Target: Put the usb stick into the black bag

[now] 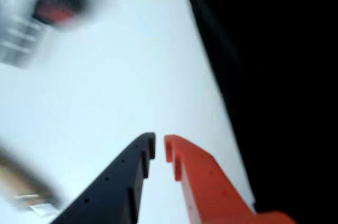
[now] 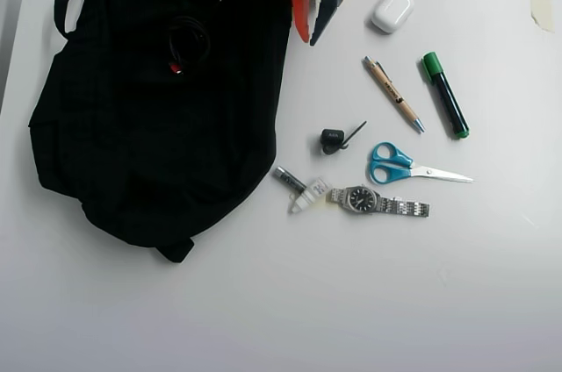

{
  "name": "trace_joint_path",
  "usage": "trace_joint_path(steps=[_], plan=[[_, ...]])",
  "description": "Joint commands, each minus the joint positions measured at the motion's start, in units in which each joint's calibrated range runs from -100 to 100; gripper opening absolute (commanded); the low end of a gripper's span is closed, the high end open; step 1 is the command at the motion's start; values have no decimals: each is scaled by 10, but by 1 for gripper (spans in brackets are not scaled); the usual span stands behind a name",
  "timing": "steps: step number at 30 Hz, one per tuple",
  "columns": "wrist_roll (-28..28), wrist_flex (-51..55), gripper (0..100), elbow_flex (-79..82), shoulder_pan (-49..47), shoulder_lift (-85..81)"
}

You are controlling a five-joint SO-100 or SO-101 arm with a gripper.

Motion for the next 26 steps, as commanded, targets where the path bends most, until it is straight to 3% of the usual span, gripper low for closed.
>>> trace_joint_path(steps=[1, 26], plan=[[7, -18, 2, 137, -19, -38], [5, -15, 2, 138, -28, -34]])
